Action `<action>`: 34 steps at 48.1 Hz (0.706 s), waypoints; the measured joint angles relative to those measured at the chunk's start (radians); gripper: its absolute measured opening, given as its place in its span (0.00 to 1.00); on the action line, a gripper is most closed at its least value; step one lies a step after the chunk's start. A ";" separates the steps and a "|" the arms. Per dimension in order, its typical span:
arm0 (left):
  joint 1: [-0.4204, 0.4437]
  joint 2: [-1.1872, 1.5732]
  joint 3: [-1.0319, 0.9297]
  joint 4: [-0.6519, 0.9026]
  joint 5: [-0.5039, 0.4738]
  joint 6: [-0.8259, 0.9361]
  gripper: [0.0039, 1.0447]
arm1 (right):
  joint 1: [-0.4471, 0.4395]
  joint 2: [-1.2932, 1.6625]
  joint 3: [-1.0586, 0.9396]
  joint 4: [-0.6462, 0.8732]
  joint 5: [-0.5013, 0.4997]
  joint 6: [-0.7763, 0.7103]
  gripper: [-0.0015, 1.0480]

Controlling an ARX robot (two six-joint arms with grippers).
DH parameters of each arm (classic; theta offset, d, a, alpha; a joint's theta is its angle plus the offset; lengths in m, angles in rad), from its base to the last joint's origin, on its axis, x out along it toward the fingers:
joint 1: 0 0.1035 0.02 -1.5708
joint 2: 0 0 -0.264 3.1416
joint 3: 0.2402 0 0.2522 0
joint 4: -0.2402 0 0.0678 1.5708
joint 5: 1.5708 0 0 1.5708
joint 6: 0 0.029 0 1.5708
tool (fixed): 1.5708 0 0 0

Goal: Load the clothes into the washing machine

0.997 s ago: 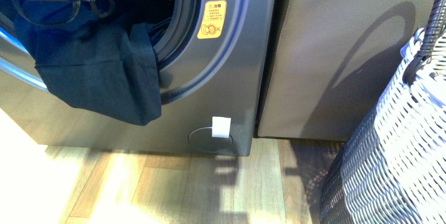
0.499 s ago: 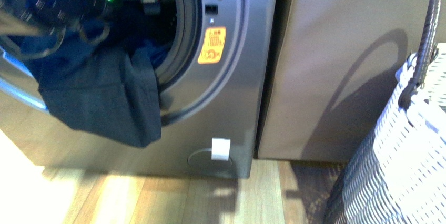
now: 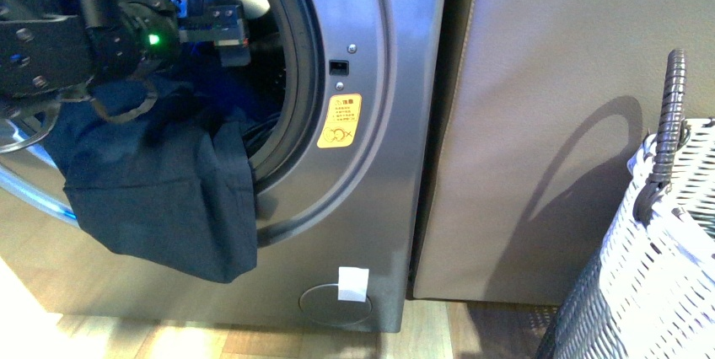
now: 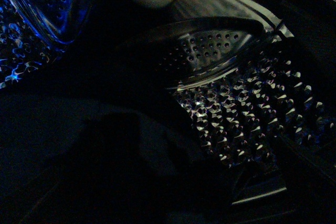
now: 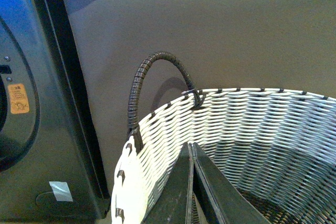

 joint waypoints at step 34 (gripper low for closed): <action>-0.026 -0.123 -0.190 0.096 0.006 -0.007 0.94 | 0.000 0.000 0.000 0.000 0.000 0.000 0.02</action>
